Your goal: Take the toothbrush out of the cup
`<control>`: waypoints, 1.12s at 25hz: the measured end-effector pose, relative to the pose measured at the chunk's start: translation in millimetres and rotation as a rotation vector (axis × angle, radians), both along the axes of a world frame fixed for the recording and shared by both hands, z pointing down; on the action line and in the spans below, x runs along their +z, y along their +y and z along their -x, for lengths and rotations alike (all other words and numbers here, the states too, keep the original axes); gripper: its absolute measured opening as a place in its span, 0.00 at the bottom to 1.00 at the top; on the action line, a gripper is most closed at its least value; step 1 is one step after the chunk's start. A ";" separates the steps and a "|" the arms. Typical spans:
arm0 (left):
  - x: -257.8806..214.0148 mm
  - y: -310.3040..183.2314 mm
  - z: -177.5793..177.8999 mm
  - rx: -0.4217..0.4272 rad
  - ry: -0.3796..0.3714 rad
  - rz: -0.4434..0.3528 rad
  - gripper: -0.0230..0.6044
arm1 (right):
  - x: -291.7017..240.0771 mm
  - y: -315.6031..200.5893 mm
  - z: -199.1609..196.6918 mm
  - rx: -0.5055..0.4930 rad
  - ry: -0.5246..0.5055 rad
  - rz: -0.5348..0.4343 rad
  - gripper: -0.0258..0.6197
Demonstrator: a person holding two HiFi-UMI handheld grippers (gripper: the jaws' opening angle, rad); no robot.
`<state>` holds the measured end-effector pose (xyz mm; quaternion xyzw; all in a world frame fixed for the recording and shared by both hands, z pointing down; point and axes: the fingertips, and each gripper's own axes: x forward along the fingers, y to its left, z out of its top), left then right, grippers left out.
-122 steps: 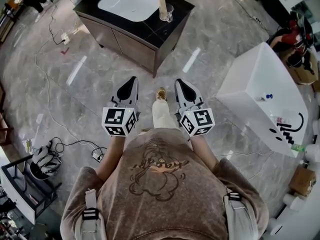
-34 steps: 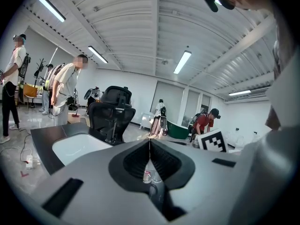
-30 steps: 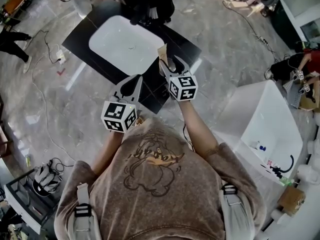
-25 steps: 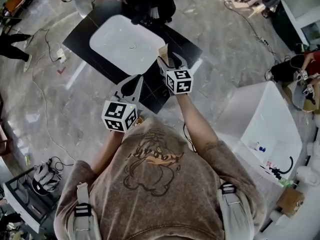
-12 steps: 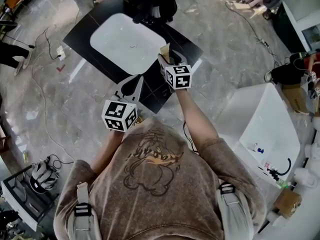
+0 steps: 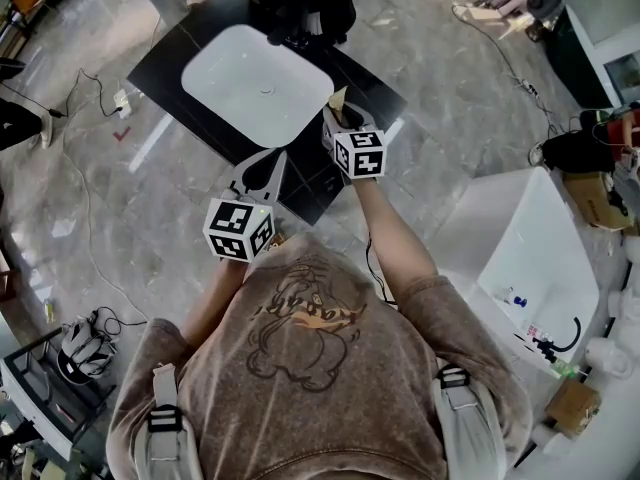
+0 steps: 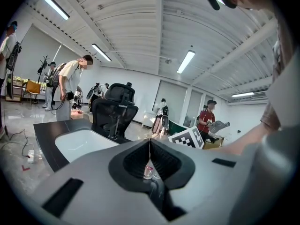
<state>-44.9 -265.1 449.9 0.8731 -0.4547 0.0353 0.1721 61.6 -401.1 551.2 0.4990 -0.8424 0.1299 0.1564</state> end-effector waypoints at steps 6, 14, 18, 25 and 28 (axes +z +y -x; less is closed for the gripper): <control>2.4 1.2 -0.8 0.002 0.001 0.004 0.07 | -1.1 0.3 -4.9 0.007 0.003 0.000 0.23; 3.8 1.9 -3.9 0.011 0.012 0.010 0.07 | -17.9 9.1 -11.5 0.001 0.010 -0.021 0.23; 5.3 3.5 -4.9 0.018 0.018 0.014 0.06 | -45.0 14.9 -13.4 0.006 -0.016 -0.059 0.22; 5.6 4.5 -6.8 0.023 0.026 0.016 0.06 | -119.1 18.9 -17.6 -0.006 -0.037 -0.179 0.22; 5.8 5.8 -8.2 0.027 0.032 0.018 0.06 | -134.2 23.3 -20.2 -0.008 -0.022 -0.206 0.22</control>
